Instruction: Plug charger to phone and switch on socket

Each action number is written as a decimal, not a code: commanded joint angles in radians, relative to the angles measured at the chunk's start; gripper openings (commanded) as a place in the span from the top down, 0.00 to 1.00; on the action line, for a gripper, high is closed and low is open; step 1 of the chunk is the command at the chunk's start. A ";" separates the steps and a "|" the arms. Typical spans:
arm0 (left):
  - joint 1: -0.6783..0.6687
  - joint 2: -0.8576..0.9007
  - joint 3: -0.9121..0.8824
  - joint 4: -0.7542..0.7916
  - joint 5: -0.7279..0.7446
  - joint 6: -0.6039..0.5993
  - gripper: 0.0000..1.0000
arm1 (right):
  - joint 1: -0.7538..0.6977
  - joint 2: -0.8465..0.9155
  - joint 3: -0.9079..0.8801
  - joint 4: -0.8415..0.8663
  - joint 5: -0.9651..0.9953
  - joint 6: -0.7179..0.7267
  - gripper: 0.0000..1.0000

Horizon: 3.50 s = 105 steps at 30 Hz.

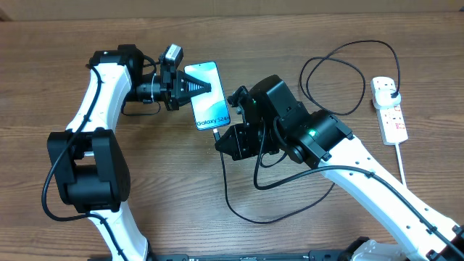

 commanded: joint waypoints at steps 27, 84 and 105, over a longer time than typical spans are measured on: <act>-0.029 -0.029 0.011 -0.003 0.041 0.005 0.96 | 0.006 0.019 -0.002 -0.003 0.003 0.045 0.96; -0.027 -0.029 0.011 0.014 0.001 0.004 0.96 | -0.037 0.019 -0.002 -0.029 -0.020 0.021 0.96; -0.027 -0.029 0.011 0.019 0.053 0.004 0.96 | -0.050 0.019 -0.002 -0.054 -0.037 0.020 0.96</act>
